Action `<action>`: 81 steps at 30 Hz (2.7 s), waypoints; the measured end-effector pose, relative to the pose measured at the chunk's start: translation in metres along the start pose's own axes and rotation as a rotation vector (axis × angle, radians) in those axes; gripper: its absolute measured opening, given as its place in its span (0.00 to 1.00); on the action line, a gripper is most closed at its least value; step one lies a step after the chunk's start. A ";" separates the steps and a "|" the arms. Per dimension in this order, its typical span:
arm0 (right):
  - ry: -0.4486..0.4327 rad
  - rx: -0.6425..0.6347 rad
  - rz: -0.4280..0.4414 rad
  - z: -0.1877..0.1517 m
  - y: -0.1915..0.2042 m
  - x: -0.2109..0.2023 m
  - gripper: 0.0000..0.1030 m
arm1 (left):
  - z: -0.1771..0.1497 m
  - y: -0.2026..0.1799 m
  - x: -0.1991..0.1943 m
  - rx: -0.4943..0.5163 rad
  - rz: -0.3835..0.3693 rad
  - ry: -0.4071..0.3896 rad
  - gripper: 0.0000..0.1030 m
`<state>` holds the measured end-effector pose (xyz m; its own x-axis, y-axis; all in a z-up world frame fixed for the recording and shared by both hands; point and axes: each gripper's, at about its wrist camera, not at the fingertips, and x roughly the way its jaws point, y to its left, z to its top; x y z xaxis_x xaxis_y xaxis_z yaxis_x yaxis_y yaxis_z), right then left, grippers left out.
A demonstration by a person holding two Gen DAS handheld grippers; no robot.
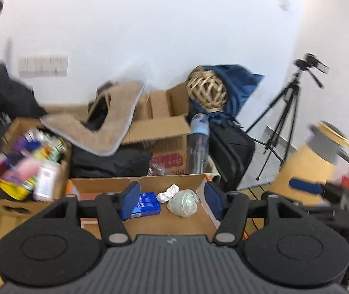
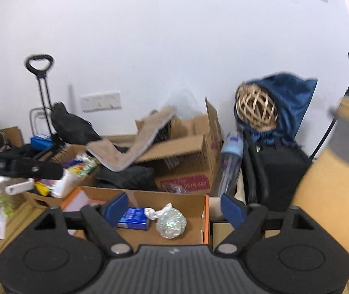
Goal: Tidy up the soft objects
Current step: 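Withdraw the right gripper and reach toward the white plush, then close the left gripper on the plush's yellow body while the right gripper grasps it too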
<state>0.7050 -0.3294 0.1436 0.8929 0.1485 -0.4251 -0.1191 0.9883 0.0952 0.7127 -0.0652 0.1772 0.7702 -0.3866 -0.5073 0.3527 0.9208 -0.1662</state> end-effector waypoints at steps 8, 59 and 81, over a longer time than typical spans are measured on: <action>-0.075 -0.007 0.024 -0.044 0.016 -0.119 0.88 | -0.084 -0.036 -0.145 0.166 0.068 -0.176 0.76; 0.087 0.518 0.185 -0.225 -0.017 -0.006 0.47 | -0.244 -0.064 0.007 0.048 -0.145 -0.089 0.43; -0.009 0.308 0.023 -0.246 -0.029 -0.109 0.42 | -0.315 -0.101 -0.051 0.103 -0.194 0.077 0.71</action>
<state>0.5045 -0.3658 -0.0345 0.8954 0.1688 -0.4120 -0.0030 0.9276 0.3735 0.4702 -0.1225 -0.0463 0.6410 -0.5474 -0.5381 0.5459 0.8179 -0.1818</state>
